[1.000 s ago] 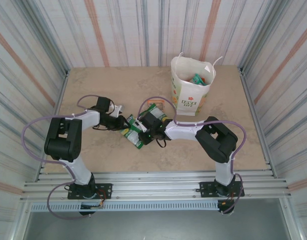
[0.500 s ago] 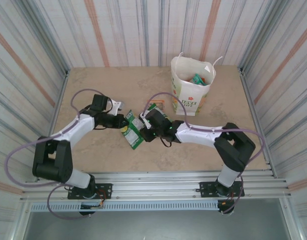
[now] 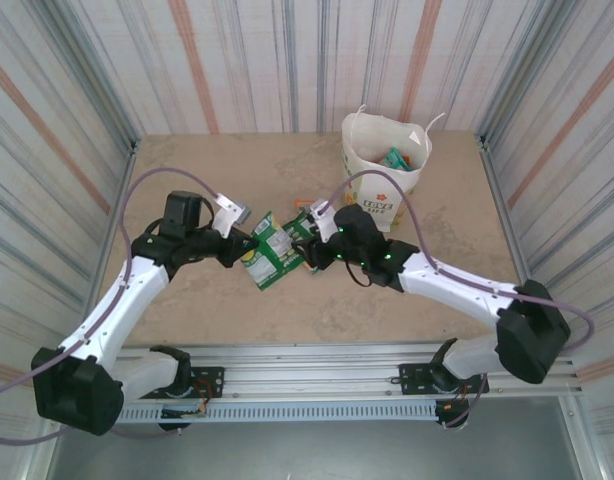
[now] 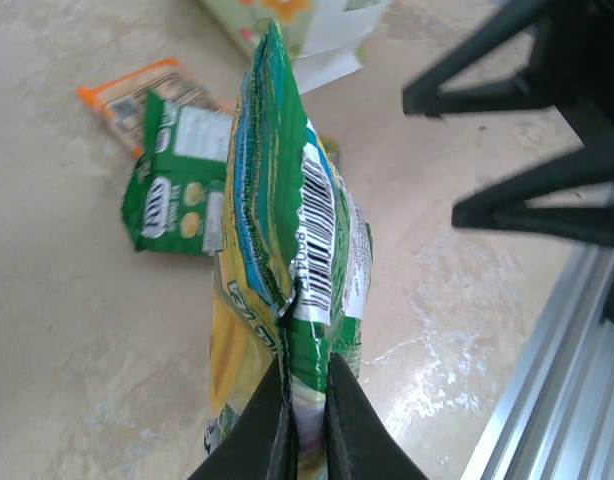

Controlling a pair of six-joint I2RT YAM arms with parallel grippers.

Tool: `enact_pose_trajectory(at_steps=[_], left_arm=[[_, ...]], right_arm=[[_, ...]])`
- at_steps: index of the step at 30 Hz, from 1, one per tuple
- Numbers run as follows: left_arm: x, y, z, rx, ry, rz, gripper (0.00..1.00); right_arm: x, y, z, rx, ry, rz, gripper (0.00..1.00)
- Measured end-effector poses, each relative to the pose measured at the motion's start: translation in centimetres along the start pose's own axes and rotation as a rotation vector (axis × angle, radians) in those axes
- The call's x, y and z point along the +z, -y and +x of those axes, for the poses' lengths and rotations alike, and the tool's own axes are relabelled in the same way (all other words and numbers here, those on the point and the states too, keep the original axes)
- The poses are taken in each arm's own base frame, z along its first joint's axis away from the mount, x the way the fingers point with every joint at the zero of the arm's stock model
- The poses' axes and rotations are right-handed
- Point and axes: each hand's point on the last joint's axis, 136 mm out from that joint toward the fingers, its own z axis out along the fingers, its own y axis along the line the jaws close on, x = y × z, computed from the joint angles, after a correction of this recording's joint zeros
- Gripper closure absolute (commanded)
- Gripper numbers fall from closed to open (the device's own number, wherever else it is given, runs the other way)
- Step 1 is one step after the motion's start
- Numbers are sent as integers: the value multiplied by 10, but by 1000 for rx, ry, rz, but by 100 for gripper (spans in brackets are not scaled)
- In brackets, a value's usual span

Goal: Place the snacks into the paper bag

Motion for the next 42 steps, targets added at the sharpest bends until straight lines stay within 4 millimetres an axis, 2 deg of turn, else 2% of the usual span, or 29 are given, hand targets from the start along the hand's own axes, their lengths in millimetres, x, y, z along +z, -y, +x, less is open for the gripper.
enact_pose_trajectory(at_steps=[4,7,12,19,24,28,35,38,42], left_arm=[[0,19,-2,116,9,66,100],[2,32,-2,180,12,115,100],[7,49,-4,250,15,189,100],[13,58,-16,291,31,245,100],[13,62,-27,327,81,262,100],[12,63,-36,353,116,259,100],[13,60,-44,355,143,235,100],[13,58,-47,355,150,224,94],[13,58,-53,358,168,214,78]], right_arm=[[-23,-1,-16,-35,60,-43,31],[-30,-6,-19,-50,68,-93,31],[-29,-19,-3,-47,-2,-189,31],[-23,-34,20,-32,-92,-303,33],[-24,-36,26,-10,-121,-348,45],[-27,-33,26,21,-124,-369,60],[-28,-30,23,48,-117,-377,76],[-30,-28,20,47,-107,-373,85],[-34,-26,15,45,-90,-361,91]])
